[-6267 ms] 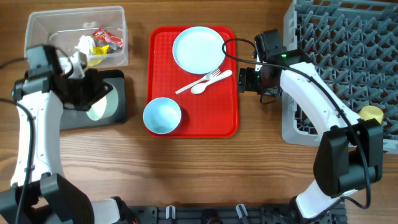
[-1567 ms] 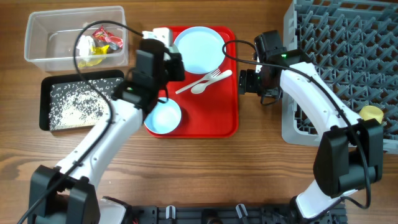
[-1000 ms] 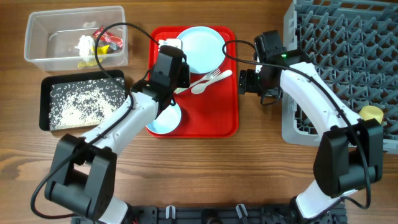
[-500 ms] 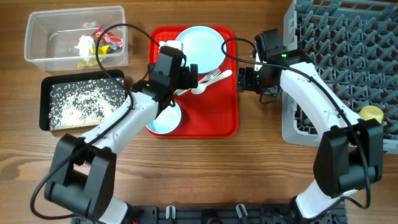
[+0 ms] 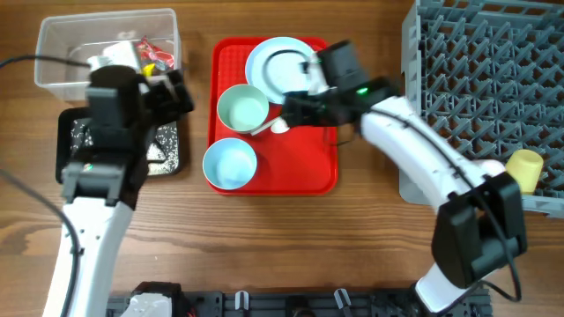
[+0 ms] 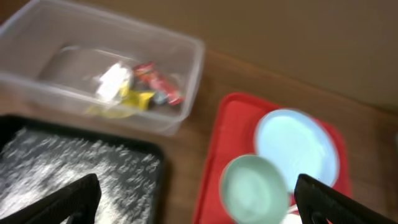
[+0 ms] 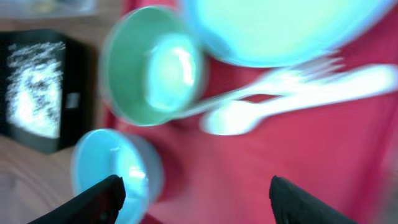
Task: Sort waste into correct bins and load items into the dishwasher rack
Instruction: 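Carry the empty green bowl back onto the red tray and release, then grasp the green bowl rim with the right gripper and lift, then carry the green bowl right into the dish rack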
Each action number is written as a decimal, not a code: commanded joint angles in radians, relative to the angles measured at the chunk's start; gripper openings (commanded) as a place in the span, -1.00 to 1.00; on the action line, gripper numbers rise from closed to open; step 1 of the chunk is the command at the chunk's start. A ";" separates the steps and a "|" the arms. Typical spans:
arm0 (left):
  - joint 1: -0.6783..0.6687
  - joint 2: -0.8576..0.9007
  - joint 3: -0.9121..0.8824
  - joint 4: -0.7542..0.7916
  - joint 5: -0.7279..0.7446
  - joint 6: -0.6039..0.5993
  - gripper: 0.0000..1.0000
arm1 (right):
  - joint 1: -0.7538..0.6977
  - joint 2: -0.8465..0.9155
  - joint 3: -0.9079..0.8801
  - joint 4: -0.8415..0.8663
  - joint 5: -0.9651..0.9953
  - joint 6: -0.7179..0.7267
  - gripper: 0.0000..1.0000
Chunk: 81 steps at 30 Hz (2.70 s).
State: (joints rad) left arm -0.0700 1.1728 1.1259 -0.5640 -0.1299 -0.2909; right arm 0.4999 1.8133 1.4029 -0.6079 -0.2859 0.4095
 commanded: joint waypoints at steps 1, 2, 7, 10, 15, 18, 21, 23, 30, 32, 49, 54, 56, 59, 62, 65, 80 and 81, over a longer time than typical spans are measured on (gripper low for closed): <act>0.073 0.014 0.000 -0.082 0.013 -0.010 1.00 | 0.084 -0.003 0.024 0.044 0.136 0.126 0.58; 0.084 0.019 0.000 -0.101 0.017 -0.010 1.00 | 0.097 0.003 0.024 0.058 0.158 0.134 0.58; 0.107 0.069 0.000 -0.134 0.021 -0.005 1.00 | 0.106 0.046 0.024 0.132 0.180 0.183 0.54; 0.107 0.111 0.000 -0.137 0.027 -0.005 1.00 | 0.101 0.073 0.024 0.193 0.185 0.226 0.49; 0.107 0.188 0.000 -0.136 0.070 -0.005 1.00 | 0.100 0.145 0.024 0.314 0.169 0.325 0.42; 0.107 0.231 0.000 -0.136 0.070 -0.005 1.00 | 0.100 0.183 0.024 0.367 0.151 0.345 0.41; 0.107 0.266 0.000 -0.137 0.070 -0.005 1.00 | 0.099 0.211 0.024 0.366 0.163 0.352 0.39; 0.107 0.283 0.000 -0.137 0.070 -0.005 1.00 | 0.097 0.226 0.024 0.354 0.173 0.351 0.27; 0.107 0.307 0.000 -0.136 0.073 -0.004 1.00 | 0.097 0.295 0.024 0.352 0.181 0.352 -0.04; 0.107 0.307 0.000 -0.137 0.073 -0.004 1.00 | 0.097 0.308 0.024 0.354 0.181 0.352 -0.08; 0.107 0.307 0.000 -0.136 0.074 -0.005 1.00 | 0.024 0.129 0.024 0.245 0.266 0.107 -0.92; 0.107 0.307 0.000 -0.137 0.074 -0.005 1.00 | -0.057 -0.053 0.024 0.089 0.532 0.026 -0.91; 0.107 0.307 0.000 -0.137 0.074 -0.005 1.00 | -0.111 -0.134 0.024 0.023 0.697 0.008 -0.91; 0.107 0.307 0.000 -0.137 0.074 -0.005 1.00 | -0.209 -0.209 0.024 -0.042 0.995 -0.027 -0.91; 0.107 0.307 0.000 -0.137 0.075 -0.010 1.00 | -0.280 -0.193 0.024 -0.055 1.202 -0.045 -0.91; 0.107 0.307 0.000 -0.136 0.100 -0.013 1.00 | -0.348 -0.151 0.024 -0.056 1.243 -0.105 -0.83; 0.107 0.307 0.000 -0.133 0.108 -0.013 1.00 | -0.484 -0.026 0.024 0.532 1.438 -0.708 -0.91; 0.107 0.307 0.000 -0.134 0.108 -0.013 1.00 | -0.483 -0.019 0.024 0.595 1.429 -0.787 -0.91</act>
State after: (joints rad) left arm 0.0311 1.4700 1.1252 -0.6983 -0.0299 -0.2939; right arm 0.0116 1.7584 1.4147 -0.1318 1.1076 -0.0341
